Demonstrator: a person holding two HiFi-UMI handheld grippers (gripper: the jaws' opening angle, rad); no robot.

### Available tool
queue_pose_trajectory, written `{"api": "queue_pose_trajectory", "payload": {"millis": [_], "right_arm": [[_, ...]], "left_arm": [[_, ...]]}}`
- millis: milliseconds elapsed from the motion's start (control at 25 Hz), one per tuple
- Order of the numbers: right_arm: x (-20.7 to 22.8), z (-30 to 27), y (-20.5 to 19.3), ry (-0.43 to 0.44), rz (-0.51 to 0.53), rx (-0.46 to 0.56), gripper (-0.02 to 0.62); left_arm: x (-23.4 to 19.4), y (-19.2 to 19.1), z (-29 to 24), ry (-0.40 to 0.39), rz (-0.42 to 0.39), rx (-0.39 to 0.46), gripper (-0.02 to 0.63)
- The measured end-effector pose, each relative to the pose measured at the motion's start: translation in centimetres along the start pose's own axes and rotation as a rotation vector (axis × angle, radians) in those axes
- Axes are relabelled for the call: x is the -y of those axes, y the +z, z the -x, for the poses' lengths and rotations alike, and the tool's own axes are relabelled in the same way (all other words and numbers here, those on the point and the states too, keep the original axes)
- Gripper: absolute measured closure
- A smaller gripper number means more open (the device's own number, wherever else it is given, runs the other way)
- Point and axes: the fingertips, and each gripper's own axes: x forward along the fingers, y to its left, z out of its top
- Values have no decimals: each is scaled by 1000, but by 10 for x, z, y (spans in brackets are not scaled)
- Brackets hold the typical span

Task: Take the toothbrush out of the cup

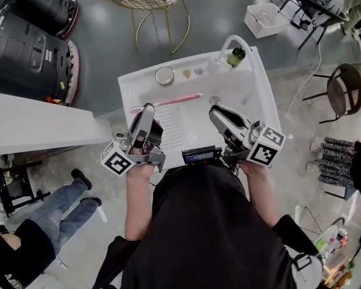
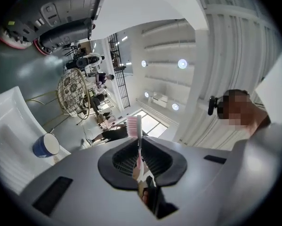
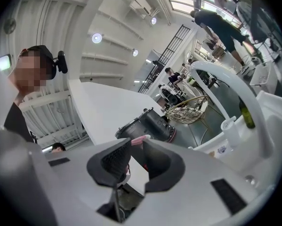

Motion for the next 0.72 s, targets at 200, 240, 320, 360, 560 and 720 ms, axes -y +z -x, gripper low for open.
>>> {"api": "queue_pose_trajectory", "payload": {"millis": [200,240,320,360,560,720], "right_arm": [[0,-3,3,15,-15,2,488],[-1,-2,3,20,-19,6,488],[-2,-2,5,36,-21,14,488],[-4,-2,6,47,-21,17,488],[-14,-3,9,114,-22,31,488],[-20,-5,8,141,6,4,490]], "left_arm": [[12,-8,-5,-82,82,-35,577],[14,-11,-6,-95,92,-49,577],[19,-16,-9,-117,102,-78,577],[21,-19,-10,-127,103,-93,577],[29,-28,-17,-165,93,-155,577],[33,-33,-24,-179,91,-200,577]]}}
